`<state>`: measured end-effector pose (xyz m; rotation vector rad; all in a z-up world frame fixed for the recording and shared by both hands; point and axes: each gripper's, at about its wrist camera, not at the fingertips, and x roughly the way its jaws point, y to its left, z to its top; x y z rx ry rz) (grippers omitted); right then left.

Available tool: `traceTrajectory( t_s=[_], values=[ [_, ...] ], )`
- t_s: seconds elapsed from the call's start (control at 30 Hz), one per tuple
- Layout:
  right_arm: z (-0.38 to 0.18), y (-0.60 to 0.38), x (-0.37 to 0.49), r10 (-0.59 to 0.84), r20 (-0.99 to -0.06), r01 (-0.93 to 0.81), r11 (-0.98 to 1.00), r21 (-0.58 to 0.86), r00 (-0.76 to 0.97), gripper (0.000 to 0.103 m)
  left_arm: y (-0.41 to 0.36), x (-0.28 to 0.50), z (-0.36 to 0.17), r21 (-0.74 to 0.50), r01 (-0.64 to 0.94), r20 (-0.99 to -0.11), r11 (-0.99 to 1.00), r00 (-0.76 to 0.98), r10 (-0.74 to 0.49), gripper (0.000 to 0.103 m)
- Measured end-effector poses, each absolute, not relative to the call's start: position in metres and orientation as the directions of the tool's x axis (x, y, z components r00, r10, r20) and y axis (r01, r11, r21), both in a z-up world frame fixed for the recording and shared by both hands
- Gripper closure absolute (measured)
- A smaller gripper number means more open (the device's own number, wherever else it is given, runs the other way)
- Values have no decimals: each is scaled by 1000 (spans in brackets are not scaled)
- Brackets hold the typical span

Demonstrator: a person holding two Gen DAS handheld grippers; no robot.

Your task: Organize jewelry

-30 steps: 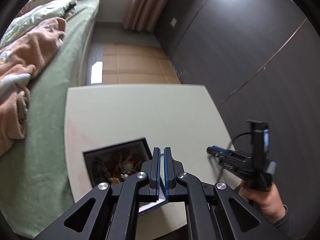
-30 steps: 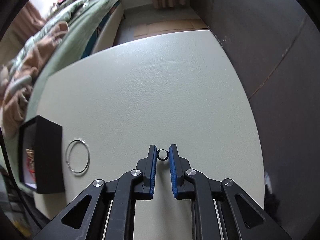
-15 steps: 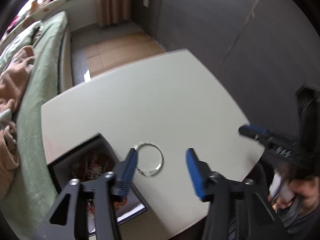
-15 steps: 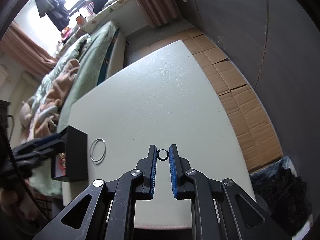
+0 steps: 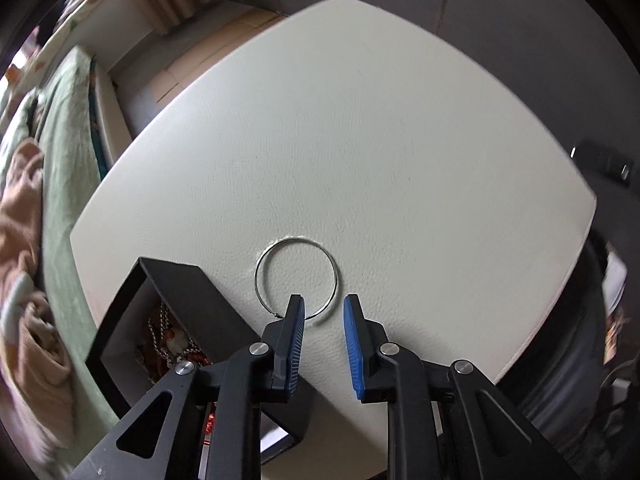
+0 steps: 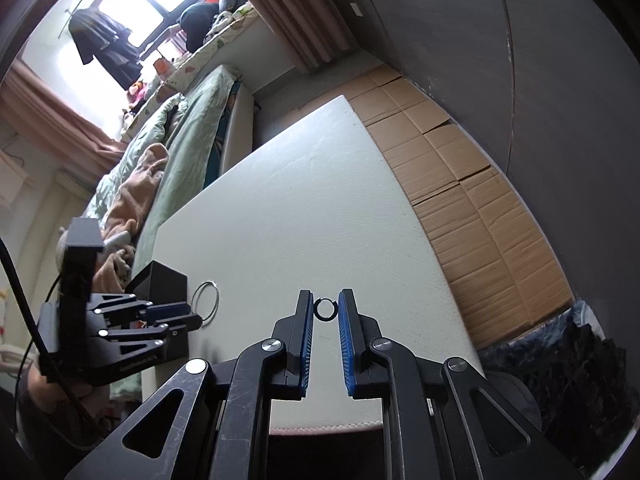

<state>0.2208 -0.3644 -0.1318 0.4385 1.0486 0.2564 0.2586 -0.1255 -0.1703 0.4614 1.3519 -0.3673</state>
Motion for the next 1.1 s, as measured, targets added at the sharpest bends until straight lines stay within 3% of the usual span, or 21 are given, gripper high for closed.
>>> traceTrajectory(
  t_s=[0.17,0.37,0.67,0.73,0.8,1.1],
  values=[
    [-129,-369,216,406,-766,11,880,474,499,89,-137,253,-178,200,596,-976,778,192,104,81],
    [-133,-377,213,408,-762,26,874,485,504,89,-135,254,-191,223,658,-975,720,152,163,81],
    [-137,-381,211,407,-763,37,872,489,502,89,-136,267,-188,161,715,-987,680,130,98,82],
    [-139,-382,212,408,-764,40,870,491,499,89,-133,272,-188,113,708,-993,697,93,66,94],
    [-141,-383,213,410,-764,44,868,495,498,89,-125,281,-188,43,677,-999,734,51,12,98],
    [-143,-378,213,423,-761,38,863,504,492,89,-111,288,-182,-17,586,-995,810,72,-73,102]
  ],
)
